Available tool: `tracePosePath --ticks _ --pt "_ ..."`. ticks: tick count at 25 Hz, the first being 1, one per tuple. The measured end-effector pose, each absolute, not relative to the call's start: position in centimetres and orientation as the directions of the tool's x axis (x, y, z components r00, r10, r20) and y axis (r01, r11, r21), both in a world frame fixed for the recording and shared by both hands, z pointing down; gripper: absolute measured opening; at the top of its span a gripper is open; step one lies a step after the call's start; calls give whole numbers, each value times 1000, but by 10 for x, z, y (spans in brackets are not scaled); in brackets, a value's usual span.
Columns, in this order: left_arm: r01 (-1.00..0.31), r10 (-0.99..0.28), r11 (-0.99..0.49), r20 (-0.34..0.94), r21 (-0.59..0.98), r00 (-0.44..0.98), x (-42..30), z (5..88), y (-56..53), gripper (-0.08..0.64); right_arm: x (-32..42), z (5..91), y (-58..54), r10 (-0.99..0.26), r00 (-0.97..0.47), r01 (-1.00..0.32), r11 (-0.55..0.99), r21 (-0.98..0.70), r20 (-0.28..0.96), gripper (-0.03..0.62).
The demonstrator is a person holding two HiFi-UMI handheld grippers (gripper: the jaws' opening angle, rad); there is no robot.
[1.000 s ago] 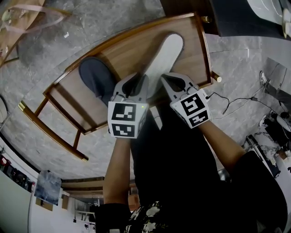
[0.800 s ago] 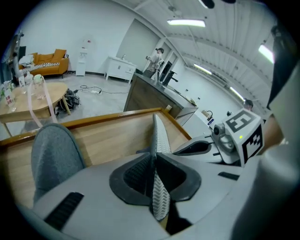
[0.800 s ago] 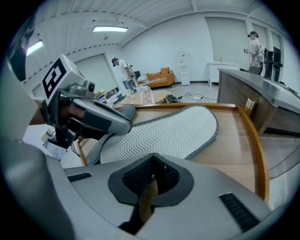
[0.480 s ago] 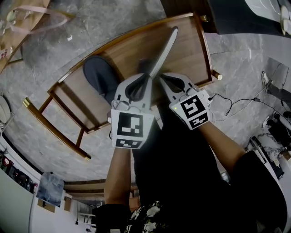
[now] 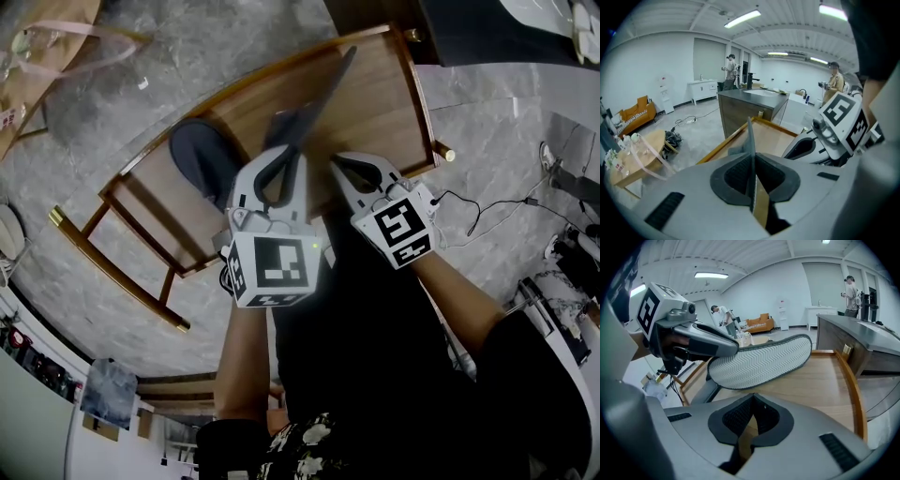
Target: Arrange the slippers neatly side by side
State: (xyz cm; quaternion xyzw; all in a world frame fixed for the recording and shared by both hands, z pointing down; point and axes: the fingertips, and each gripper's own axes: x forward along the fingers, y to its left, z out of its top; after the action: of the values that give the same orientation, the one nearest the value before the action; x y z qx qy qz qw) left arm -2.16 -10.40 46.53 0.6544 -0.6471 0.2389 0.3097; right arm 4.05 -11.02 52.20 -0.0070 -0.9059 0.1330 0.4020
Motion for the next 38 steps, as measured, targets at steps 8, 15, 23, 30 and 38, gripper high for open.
tracePosePath --ticks 8,15,23,30,38 --pt "-944 -741 87 654 319 153 -3 465 -103 31 37 517 -113 119 -684 -85 967 -240 720 -3" --pt "-910 -744 63 627 410 231 20 468 -103 49 43 519 -107 130 -675 -66 970 -235 726 -3" --pt "-890 -707 48 645 454 291 44 483 -93 100 56 527 -101 146 -646 -61 968 -242 749 -3" --pt "-882 -695 95 665 462 273 33 499 -82 100 72 520 -100 160 -639 -48 968 -247 752 -3" --pt "-872 -691 159 683 464 238 19 511 -67 100 61 498 -105 172 -688 248 969 6 705 12"
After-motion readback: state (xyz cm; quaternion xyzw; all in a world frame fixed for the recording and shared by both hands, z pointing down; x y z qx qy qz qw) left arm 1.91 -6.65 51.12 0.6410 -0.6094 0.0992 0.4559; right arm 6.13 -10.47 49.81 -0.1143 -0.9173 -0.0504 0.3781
